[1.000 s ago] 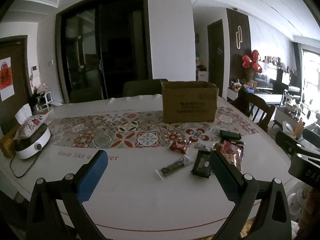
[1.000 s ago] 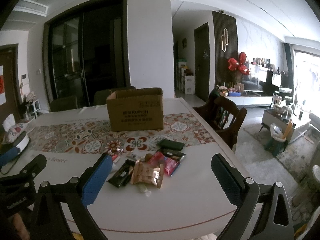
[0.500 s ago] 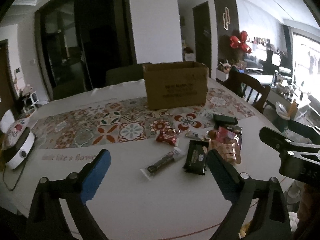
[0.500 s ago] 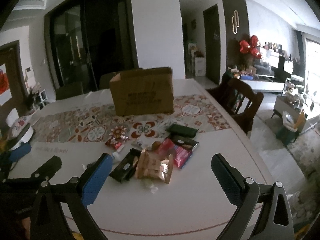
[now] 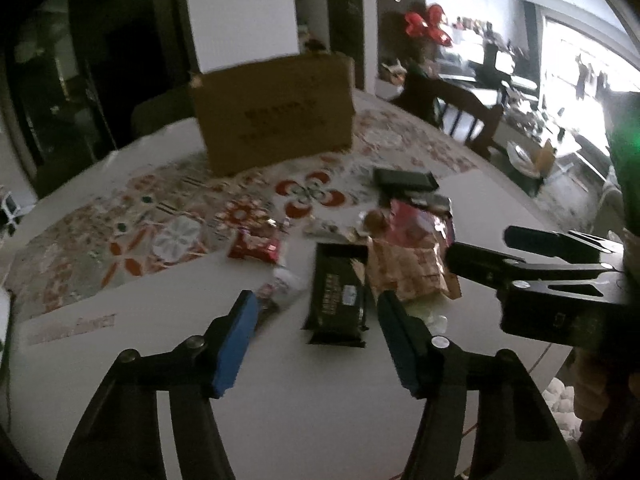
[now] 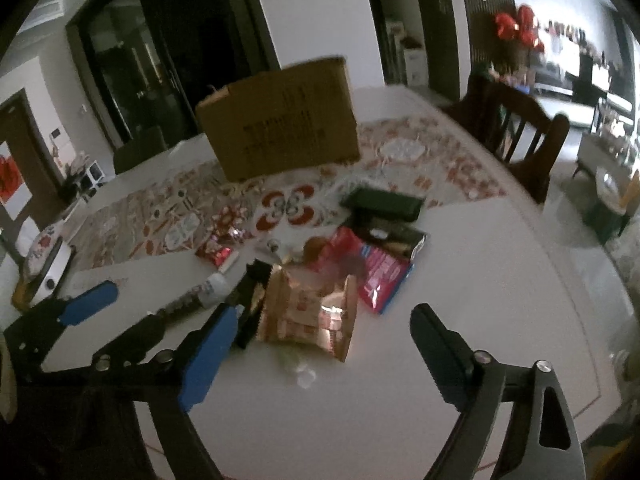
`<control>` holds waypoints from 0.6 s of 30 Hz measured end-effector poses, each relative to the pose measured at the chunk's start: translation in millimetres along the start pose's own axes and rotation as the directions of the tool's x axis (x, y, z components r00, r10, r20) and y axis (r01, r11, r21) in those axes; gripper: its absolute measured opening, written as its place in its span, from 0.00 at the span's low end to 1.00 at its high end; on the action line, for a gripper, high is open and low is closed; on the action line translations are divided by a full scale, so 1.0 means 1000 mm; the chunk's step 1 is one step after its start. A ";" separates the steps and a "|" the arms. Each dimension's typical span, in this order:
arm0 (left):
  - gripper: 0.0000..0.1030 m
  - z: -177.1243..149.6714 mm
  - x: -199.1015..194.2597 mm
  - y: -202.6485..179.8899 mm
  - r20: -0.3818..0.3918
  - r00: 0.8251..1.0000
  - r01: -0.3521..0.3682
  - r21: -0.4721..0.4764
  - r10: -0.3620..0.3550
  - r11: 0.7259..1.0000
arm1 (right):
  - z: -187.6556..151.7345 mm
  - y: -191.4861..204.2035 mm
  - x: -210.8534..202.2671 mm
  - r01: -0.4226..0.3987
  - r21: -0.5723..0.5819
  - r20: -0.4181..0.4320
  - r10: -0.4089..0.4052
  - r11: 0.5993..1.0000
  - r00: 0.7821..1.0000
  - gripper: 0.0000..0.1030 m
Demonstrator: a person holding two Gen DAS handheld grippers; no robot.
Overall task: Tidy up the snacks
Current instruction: 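Lower the left tool onto the dark cheese cracker pack while the right tool grasps the beige biscuit bag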
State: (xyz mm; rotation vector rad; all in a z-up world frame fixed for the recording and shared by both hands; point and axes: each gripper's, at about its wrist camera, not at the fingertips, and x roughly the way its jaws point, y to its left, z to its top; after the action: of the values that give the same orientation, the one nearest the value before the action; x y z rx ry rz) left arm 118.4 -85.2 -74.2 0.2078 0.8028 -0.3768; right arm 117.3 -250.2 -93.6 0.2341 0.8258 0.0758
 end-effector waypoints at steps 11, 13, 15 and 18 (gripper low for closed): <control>0.49 0.001 0.045 -0.003 -0.131 0.987 0.089 -0.010 -0.089 0.996 | 0.001 -0.011 0.041 -0.078 0.043 -0.125 0.083 0.996 0.989 0.74; 0.48 0.001 0.051 -0.002 -0.147 0.984 0.098 -0.013 -0.098 0.995 | 0.002 -0.013 0.047 -0.082 0.049 -0.140 0.088 0.995 0.986 0.74; 0.45 0.001 0.056 -0.002 -0.159 0.981 0.105 -0.016 -0.107 0.994 | 0.002 -0.014 0.051 -0.088 0.057 -0.152 0.095 0.995 0.984 0.72; 0.42 0.002 0.061 -0.001 -0.172 0.978 0.113 -0.023 -0.115 0.993 | 0.002 -0.016 0.058 -0.098 0.067 -0.171 0.108 0.993 0.979 0.68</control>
State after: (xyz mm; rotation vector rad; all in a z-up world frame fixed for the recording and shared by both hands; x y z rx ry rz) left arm 158.0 -101.5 -117.7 0.1839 0.9915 -0.4658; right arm 158.0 -256.8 -137.5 0.3291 0.9911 0.1718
